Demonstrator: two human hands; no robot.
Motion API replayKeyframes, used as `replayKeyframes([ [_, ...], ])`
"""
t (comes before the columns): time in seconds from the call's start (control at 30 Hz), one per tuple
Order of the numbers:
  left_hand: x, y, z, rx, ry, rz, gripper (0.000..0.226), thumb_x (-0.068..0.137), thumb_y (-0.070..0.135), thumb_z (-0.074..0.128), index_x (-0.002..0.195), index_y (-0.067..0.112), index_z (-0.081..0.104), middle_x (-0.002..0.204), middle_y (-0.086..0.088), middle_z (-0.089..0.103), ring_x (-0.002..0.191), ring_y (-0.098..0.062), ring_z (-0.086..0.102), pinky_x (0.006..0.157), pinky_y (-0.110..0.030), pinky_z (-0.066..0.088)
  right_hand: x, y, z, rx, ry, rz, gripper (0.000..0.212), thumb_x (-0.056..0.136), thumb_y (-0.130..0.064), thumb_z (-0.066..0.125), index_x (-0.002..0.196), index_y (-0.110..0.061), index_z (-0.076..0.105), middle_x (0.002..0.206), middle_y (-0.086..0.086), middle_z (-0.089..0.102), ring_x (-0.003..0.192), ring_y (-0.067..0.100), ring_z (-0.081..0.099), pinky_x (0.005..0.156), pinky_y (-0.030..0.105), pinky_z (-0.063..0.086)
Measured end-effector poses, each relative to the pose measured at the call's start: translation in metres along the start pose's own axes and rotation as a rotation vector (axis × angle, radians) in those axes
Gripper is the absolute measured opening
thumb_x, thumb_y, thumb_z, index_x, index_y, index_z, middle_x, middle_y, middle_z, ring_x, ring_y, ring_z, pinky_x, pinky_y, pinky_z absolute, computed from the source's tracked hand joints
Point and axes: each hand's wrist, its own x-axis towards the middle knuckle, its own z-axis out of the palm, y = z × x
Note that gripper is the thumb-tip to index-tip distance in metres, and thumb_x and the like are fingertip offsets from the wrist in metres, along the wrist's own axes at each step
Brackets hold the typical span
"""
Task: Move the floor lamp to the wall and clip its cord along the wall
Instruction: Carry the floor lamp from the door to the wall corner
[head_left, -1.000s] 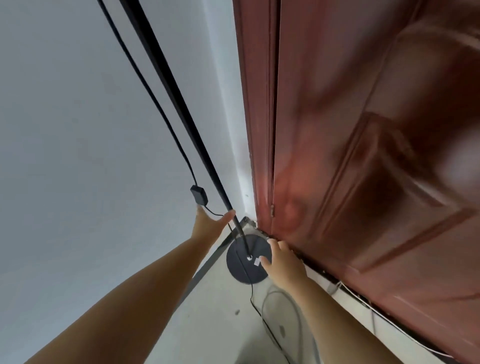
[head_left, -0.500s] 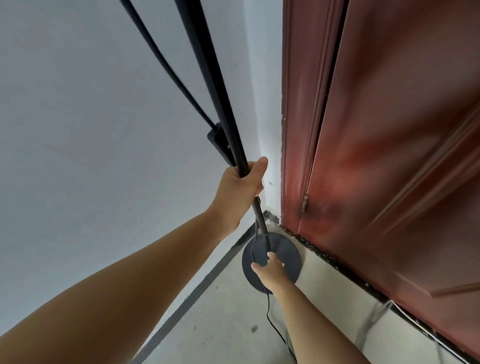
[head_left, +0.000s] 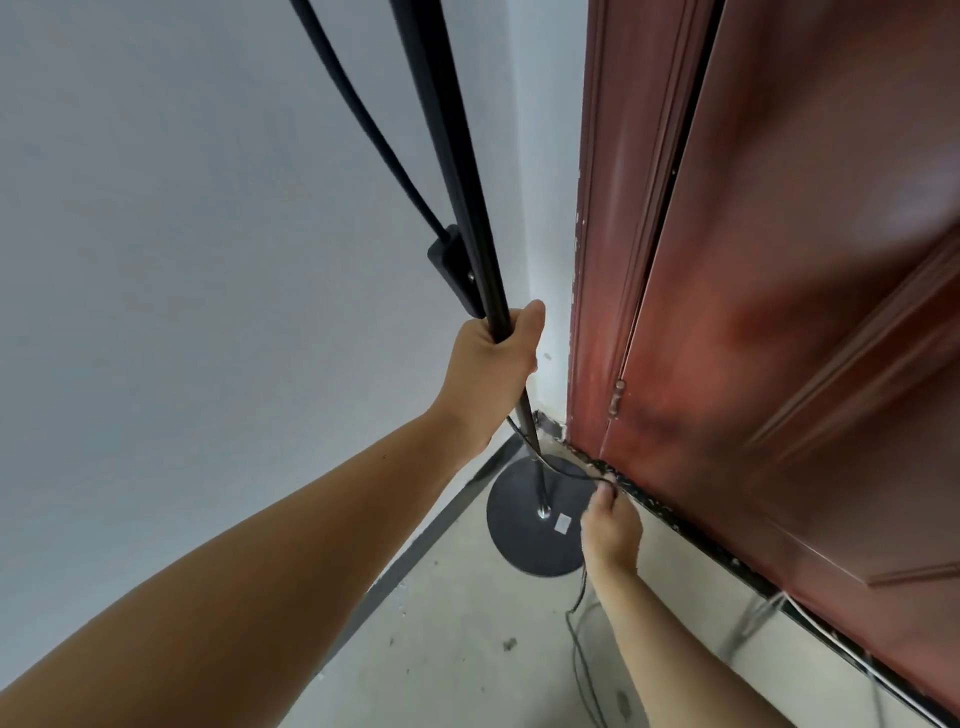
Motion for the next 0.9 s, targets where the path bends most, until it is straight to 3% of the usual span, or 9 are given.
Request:
replayKeyframes([
  [0.07,-0.002,0.004,0.000,0.001,0.010,-0.024,0.048,0.091,0.027,0.049,0.053,0.020,0.020,0.051,-0.001,0.019,0.048,-0.014,0.021,0.068,-0.037,0.033,0.001,-0.034,-0.009,0.190,-0.155,-0.177,0.031,0.088,-0.021,0.041,0.088,-0.037,0.068,0.093,0.003,0.064,0.080,0.011,0.063,0.074,0.034,0.050],
  [0.13,-0.004,0.006,-0.001,0.015,0.015,-0.051,0.046,0.090,0.027,0.049,0.054,0.020,0.021,0.051,-0.002,0.019,0.048,-0.014,0.020,0.067,-0.036,0.033,0.001,-0.056,-0.009,0.173,-0.388,-0.331,0.038,0.095,-0.019,0.041,0.122,-0.041,0.055,0.113,-0.012,0.057,0.098,-0.012,0.057,0.088,0.012,0.045],
  [0.23,-0.006,0.009,0.000,0.037,0.016,-0.082,0.045,0.090,0.026,0.050,0.052,0.017,0.027,0.053,-0.005,0.022,0.048,-0.015,0.023,0.057,-0.031,0.031,-0.007,-0.085,0.001,-0.026,-0.670,-0.512,0.046,0.097,-0.027,0.040,0.141,-0.036,0.031,0.123,-0.020,0.050,0.112,-0.016,0.047,0.089,-0.002,0.034],
  [0.33,-0.011,0.014,-0.002,0.070,0.010,-0.109,0.042,0.089,0.024,0.048,0.052,0.011,0.032,0.055,-0.009,0.024,0.051,-0.019,0.024,0.050,-0.027,0.027,-0.012,-0.114,0.006,-0.268,-0.711,-0.586,0.011,0.095,-0.019,0.046,0.104,-0.017,0.051,0.090,-0.006,0.060,0.080,0.006,0.057,0.075,0.025,0.043],
  [0.37,-0.015,0.016,-0.004,0.076,0.003,-0.121,0.043,0.089,0.022,0.048,0.051,0.014,0.029,0.054,-0.008,0.023,0.050,-0.017,0.023,0.049,-0.027,0.026,-0.015,-0.120,0.005,-0.342,-0.710,-0.607,0.002,0.093,-0.015,0.047,0.092,-0.016,0.047,0.076,-0.007,0.053,0.068,0.004,0.051,0.069,0.022,0.039],
  [0.47,-0.031,0.029,-0.013,0.055,0.010,-0.156,0.046,0.089,0.018,0.046,0.049,0.020,0.024,0.051,-0.005,0.020,0.043,-0.014,0.020,0.042,-0.021,0.024,-0.036,-0.138,-0.003,-0.412,-0.700,-0.591,0.025,0.090,-0.006,0.049,0.071,-0.020,0.040,0.059,-0.012,0.038,0.051,0.001,0.037,0.051,0.008,0.036],
  [0.53,-0.042,0.048,-0.023,0.037,0.027,-0.157,0.046,0.089,0.016,0.045,0.049,0.020,0.023,0.051,-0.005,0.019,0.042,-0.014,0.020,0.036,-0.015,0.029,-0.059,-0.155,-0.007,-0.359,-0.661,-0.528,0.042,0.087,0.000,0.046,0.058,-0.027,0.031,0.052,-0.011,0.030,0.045,0.003,0.027,0.040,0.012,0.030],
  [0.7,-0.080,0.129,-0.063,0.012,0.027,-0.160,0.042,0.091,0.018,0.045,0.053,0.014,0.026,0.055,-0.009,0.023,0.040,-0.012,0.025,0.035,-0.013,0.032,-0.128,-0.226,-0.029,-0.417,-0.660,-0.457,0.045,0.085,0.002,0.041,0.051,-0.023,0.026,0.047,-0.006,0.028,0.041,0.006,0.025,0.034,0.014,0.025],
  [0.9,-0.146,0.237,-0.127,-0.037,0.117,-0.197,0.032,0.091,0.022,0.046,0.063,0.008,0.041,0.065,-0.012,0.038,0.060,-0.025,0.032,0.048,-0.020,0.032,-0.234,-0.317,-0.066,-0.509,-0.833,-0.472,0.037,0.092,-0.017,0.041,0.056,-0.018,0.034,0.048,-0.004,0.033,0.042,0.008,0.032,0.034,0.013,0.027],
])
